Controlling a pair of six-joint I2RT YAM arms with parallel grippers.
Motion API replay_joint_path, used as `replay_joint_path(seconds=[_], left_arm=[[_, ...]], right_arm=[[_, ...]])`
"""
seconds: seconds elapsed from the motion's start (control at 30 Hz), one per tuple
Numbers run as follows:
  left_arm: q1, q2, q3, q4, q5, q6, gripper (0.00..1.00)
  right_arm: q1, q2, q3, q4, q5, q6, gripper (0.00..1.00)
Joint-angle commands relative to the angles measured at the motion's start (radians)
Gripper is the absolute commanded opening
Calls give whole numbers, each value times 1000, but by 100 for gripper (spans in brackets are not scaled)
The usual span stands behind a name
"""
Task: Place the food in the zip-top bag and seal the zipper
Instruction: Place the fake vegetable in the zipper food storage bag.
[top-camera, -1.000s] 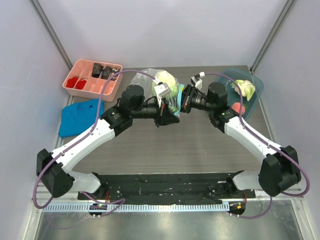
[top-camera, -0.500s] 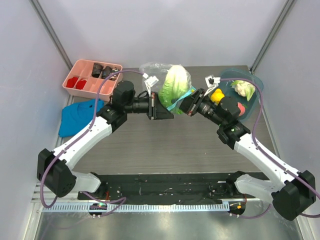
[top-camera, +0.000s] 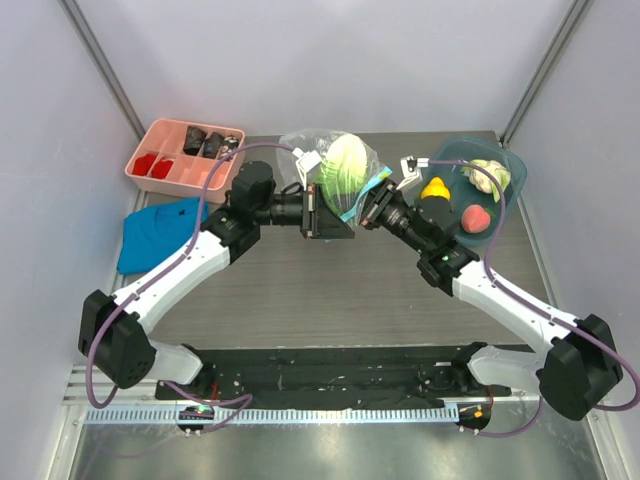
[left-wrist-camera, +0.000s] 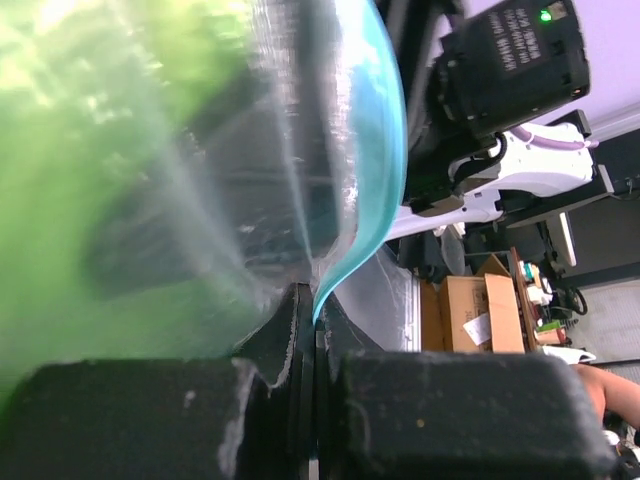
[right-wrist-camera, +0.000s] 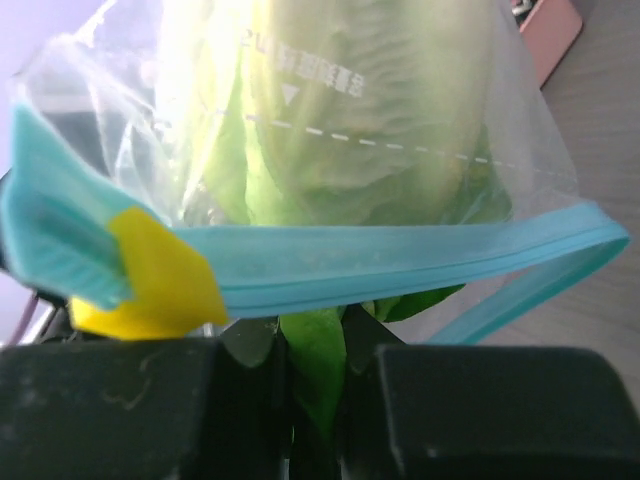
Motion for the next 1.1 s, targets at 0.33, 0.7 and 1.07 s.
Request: replay_joint_path(seconds=[0.33,0.7,1.07], left_arm=[[-110,-26,44,95,37,-101,0],[-64,-12,21,189,24,-242,0],[34,54,-10,79,-104,-288,0]], right_arm=[[13,61,184,-55,157,191,1],[36,-63,72,-144,29,-312,56],[35,-187,144,-639,-170,-579,80]])
